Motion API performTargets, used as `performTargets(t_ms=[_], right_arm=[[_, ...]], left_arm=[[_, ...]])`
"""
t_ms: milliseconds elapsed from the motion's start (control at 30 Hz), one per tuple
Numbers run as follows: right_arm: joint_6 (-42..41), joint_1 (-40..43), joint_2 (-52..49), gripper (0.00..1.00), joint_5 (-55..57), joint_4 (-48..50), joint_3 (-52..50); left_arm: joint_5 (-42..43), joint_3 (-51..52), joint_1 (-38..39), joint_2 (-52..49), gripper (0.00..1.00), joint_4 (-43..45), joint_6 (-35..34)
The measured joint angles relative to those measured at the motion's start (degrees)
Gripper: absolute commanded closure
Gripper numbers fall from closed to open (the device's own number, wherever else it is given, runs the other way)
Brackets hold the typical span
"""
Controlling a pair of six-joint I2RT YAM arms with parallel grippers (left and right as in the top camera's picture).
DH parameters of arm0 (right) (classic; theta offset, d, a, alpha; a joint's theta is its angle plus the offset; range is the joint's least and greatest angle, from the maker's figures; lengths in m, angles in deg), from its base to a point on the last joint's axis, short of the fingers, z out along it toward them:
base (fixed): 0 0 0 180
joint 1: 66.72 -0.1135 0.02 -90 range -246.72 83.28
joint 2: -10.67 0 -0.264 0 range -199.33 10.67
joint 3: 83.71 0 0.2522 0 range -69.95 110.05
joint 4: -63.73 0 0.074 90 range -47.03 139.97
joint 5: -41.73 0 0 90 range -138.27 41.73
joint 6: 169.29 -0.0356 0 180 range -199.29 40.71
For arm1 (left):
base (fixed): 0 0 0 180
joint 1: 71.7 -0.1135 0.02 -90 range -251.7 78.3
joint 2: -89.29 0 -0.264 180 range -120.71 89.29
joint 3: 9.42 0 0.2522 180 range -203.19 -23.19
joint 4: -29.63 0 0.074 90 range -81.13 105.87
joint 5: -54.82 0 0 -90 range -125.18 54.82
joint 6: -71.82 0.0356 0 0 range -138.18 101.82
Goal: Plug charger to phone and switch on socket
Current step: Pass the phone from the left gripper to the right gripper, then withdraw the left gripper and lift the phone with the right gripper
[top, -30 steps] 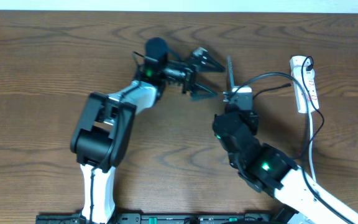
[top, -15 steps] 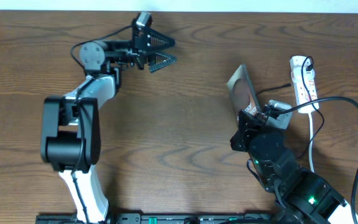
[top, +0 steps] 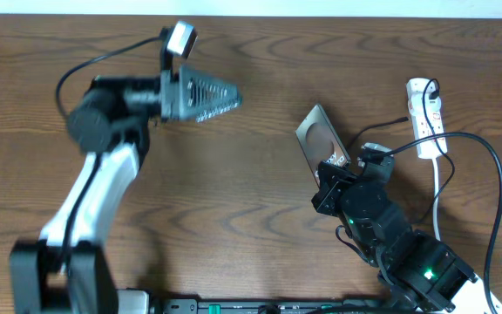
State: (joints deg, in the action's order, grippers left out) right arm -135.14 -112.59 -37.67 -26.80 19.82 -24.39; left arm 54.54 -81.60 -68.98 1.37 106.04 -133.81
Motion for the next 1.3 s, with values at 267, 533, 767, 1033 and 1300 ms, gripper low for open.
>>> performTargets(t_ms=[267, 533, 767, 1033, 1300], right_arm=[[-0.39, 0.0, -0.04, 0.99, -1.44, -0.02, 0.0], [-0.55, 0.02, -0.04, 0.99, -2.78, 0.09, 0.0], [-0.55, 0.0, -0.04, 0.99, -3.06, 0.2, 0.0], [-0.57, 0.02, -0.04, 0.99, -3.54, 0.17, -0.02], [-0.15, 0.04, -0.04, 0.99, -3.45, 0.07, -0.04]], left_arm=[[0.09, 20.33, -6.14, 18.05, 0.02, 0.2, 2.6], [-2.99, 33.86, -14.47, 13.05, 0.02, -15.65, 13.7], [-19.5, 32.92, -15.5, 3.43, 0.02, -31.93, 24.3], [-40.83, 19.74, -15.63, -3.45, 0.02, -76.89, 50.8], [-57.72, 13.9, -15.69, 2.27, 0.02, -107.86, 74.34]])
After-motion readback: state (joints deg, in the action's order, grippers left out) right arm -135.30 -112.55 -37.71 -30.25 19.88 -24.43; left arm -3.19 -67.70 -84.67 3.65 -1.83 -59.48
